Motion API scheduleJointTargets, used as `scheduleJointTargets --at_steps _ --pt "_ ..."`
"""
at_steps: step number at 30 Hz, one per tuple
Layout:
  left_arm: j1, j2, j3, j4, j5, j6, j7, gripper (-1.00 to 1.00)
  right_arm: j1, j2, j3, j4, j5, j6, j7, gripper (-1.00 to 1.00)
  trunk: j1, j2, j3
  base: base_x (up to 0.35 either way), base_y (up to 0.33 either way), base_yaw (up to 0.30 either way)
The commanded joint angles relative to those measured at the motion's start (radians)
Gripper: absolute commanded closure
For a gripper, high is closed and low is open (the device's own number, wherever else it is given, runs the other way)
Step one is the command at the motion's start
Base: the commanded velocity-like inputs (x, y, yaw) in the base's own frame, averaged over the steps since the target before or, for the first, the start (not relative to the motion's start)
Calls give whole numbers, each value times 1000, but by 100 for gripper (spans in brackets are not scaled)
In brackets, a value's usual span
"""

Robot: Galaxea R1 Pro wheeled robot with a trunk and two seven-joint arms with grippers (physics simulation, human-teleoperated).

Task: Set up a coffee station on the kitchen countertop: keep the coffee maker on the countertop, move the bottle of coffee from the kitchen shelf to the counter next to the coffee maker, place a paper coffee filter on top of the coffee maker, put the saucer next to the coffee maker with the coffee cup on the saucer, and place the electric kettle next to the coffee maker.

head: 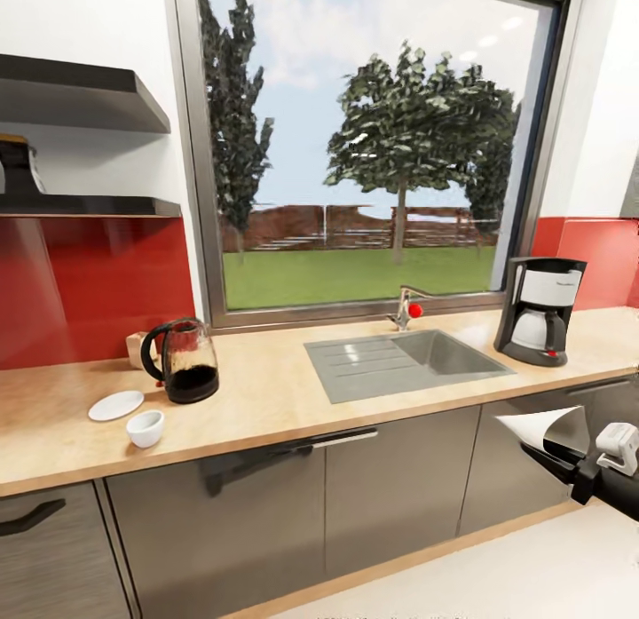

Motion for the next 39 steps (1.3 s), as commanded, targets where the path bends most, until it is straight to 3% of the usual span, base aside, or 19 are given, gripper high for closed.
scheduleJointTargets --at_steps 1,33,39 --pt "0 0 2 -2 0 -1 0 -100 -1 0 -1 0 -5 9 3 100 -4 7 1 0 0 -82" --pt "0 0 1 -2 0 -1 1 -100 -1 0 0 0 -5 9 3 100 -127 231 54 0 0 -77" --pt "0 0 2 -2 0 -1 0 -100 -1 0 0 0 -5 9 3 100 -127 231 52 0 0 -26"
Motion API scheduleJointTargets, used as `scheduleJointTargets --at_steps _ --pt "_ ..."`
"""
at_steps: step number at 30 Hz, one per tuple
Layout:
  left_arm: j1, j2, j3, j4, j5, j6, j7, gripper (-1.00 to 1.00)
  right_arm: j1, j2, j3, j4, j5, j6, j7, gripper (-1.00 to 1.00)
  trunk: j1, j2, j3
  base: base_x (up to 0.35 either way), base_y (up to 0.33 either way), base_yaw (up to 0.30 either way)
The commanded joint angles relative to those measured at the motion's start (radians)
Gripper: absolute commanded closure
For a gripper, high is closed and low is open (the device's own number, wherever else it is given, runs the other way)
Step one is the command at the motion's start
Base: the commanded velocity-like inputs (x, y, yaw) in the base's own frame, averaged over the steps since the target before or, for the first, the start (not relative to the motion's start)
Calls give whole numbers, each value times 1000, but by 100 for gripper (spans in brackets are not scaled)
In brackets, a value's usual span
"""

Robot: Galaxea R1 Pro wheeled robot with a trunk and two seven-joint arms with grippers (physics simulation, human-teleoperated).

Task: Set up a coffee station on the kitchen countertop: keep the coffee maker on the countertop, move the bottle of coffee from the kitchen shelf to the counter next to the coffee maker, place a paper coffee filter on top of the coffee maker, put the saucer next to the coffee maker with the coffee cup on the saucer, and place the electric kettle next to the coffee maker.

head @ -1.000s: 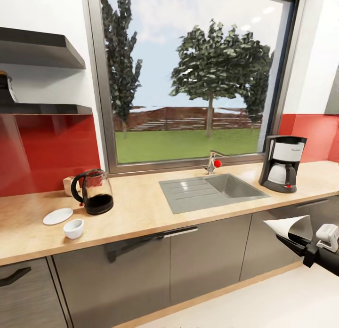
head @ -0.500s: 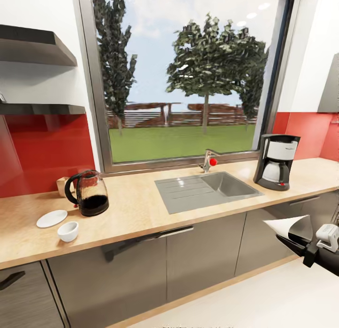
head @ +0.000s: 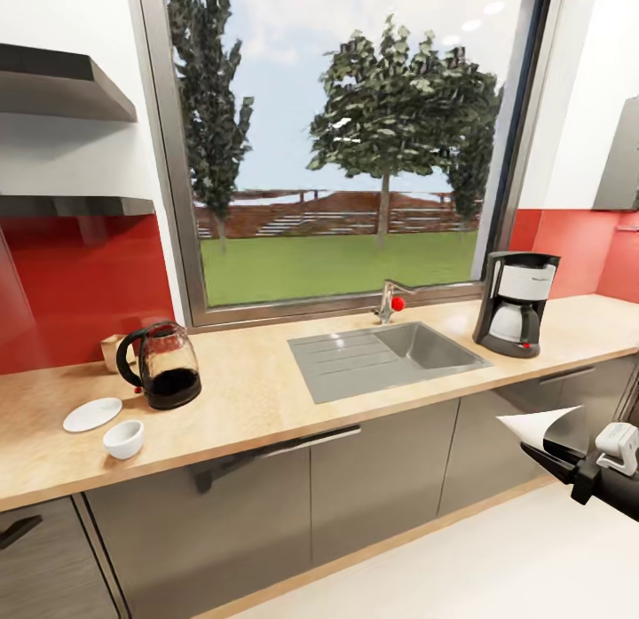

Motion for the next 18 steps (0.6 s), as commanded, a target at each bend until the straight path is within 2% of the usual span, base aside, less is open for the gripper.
scheduleJointTargets --at_steps 1,6,18 --pt "0 0 2 -2 0 -1 0 -100 -1 0 0 0 -5 9 3 100 0 -1 -1 0 0 -129" --pt "0 0 2 -2 0 -2 0 -100 -1 0 0 0 -5 9 3 100 0 -1 -1 0 0 -202" --pt "0 0 2 -2 0 -1 0 -100 -1 0 0 0 -5 9 3 100 0 -1 -2 5 -3 -266"
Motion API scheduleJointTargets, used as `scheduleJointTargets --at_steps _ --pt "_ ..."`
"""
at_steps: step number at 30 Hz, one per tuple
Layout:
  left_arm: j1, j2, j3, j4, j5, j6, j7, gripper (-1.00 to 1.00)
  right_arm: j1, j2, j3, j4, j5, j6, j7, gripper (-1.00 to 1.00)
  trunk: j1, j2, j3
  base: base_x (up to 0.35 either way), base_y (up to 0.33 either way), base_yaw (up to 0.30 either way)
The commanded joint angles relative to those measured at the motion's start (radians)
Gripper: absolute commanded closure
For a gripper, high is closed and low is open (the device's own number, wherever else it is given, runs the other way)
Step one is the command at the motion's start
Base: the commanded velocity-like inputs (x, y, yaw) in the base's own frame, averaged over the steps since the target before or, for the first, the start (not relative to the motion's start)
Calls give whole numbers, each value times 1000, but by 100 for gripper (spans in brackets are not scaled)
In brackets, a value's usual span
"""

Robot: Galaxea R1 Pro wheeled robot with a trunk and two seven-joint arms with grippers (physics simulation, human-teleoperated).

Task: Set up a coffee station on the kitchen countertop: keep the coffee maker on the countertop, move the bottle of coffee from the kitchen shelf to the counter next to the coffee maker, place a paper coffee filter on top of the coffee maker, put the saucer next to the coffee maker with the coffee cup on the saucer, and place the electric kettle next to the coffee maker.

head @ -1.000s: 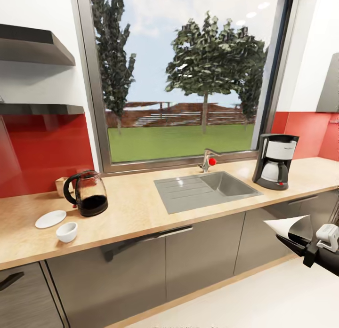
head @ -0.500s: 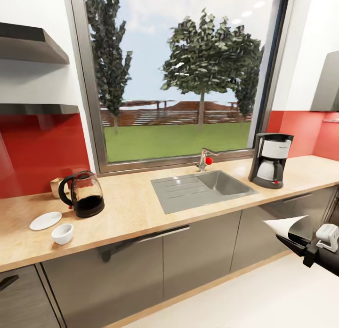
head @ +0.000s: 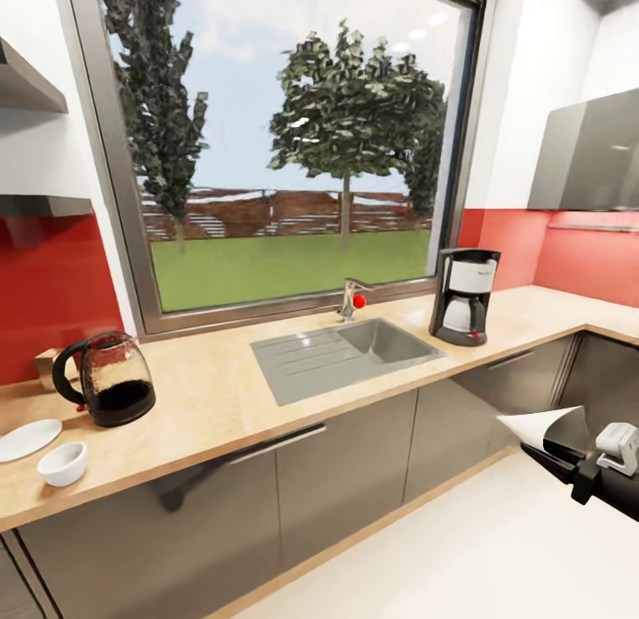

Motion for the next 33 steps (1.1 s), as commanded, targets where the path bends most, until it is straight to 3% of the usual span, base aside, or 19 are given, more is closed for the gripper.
scheduleJointTargets --at_steps 1,18,33 --pt "0 0 2 -2 0 -1 0 -100 -1 0 0 0 -5 9 3 100 0 -1 -1 72 -49 -167" --pt "0 1 29 -2 0 -1 0 -100 -1 0 0 0 -5 9 2 100 0 -1 -1 217 -181 -28" --pt "0 1 31 -1 0 -1 0 -100 1 1 -2 0 -5 9 2 100 0 -1 -1 251 -219 0"
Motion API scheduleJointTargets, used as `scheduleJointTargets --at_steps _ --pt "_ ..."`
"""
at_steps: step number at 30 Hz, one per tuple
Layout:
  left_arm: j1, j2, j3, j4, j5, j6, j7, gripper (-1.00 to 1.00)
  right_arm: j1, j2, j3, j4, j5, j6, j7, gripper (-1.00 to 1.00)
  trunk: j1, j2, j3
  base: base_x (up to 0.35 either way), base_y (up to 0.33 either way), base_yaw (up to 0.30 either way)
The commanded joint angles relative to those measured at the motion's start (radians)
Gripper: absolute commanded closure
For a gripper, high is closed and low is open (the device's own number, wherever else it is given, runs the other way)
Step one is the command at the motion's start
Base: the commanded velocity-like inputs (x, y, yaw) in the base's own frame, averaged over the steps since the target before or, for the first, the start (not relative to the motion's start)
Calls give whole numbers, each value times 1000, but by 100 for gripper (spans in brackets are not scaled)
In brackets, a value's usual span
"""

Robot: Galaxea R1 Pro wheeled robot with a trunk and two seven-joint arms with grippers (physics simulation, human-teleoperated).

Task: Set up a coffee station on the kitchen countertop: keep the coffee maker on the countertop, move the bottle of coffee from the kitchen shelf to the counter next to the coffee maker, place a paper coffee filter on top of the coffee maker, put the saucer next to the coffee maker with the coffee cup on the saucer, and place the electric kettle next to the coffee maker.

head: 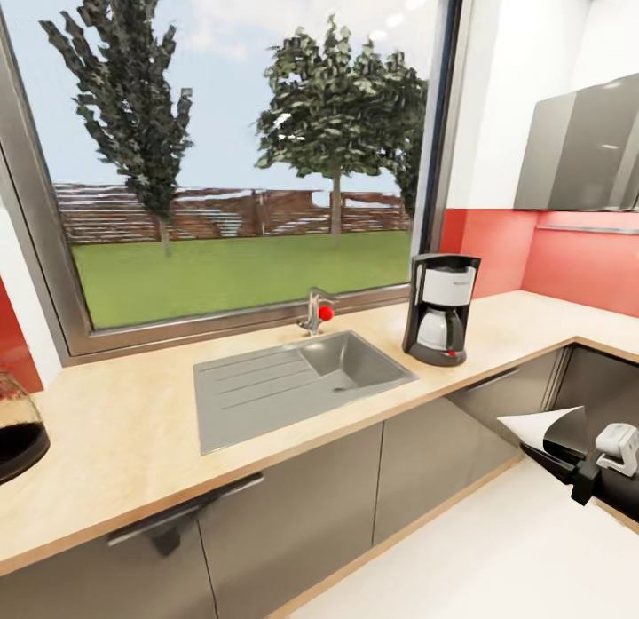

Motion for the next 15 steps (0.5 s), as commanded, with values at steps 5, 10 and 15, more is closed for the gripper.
scheduleJointTargets --at_steps 5,10,15 --pt "0 -1 4 -1 0 -1 0 -100 -1 0 -1 1 -5 9 3 100 1 -1 -1 251 -220 0" --pt "1 -1 4 -2 0 -1 0 -100 -1 0 -1 1 -5 9 3 100 1 -1 -1 243 -235 0" --pt "0 -2 4 -2 0 -1 0 -100 -1 0 -1 1 -5 9 3 100 1 -1 -1 185 -274 0"
